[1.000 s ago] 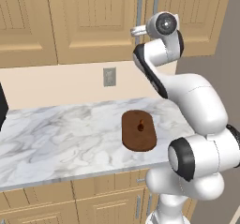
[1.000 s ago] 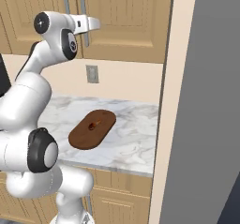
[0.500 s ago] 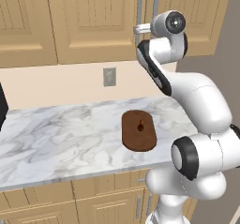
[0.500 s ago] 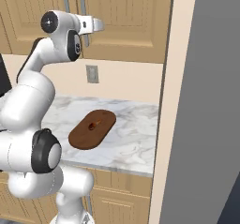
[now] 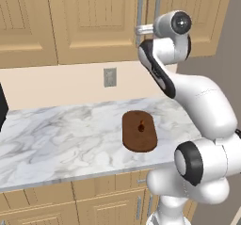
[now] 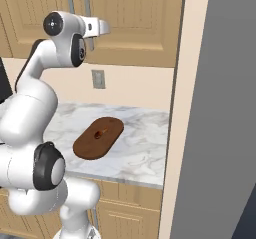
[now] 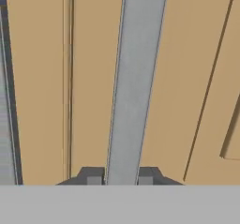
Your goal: Open the cabinet, retrieve the rolling pin, and place it next to the meat on the cutting board to prepare for tenderizing.
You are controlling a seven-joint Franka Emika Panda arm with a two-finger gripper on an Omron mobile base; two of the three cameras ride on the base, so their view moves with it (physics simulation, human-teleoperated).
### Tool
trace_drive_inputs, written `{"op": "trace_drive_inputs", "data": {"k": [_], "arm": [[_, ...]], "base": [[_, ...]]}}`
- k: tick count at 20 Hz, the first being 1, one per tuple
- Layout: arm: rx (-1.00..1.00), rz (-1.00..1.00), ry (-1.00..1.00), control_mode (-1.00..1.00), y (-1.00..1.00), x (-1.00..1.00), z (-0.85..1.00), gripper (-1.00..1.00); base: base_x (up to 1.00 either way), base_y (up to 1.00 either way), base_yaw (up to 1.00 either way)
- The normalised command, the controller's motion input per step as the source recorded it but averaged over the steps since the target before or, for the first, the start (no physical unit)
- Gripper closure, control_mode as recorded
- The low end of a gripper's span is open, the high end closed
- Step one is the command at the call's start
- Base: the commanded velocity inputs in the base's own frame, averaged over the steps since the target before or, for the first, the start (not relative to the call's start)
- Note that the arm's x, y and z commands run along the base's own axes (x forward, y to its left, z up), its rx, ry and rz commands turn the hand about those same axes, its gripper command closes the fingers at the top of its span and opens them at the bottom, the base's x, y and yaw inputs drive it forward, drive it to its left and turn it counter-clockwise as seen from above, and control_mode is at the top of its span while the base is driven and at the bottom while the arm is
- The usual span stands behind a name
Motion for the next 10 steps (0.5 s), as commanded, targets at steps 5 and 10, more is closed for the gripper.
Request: {"op": "trace_drive_inputs", "data": {"k": [5,10], "arm": [[0.08,0.1,0.0,-1.0,-0.4,-0.79,0.0,1.0],[0.15,0.15,0.0,-1.0,-0.62,-0.72,-0.05,1.0]], "base": [[0.0,0.0,0.0],[0.0,0.0,0.0]]}}
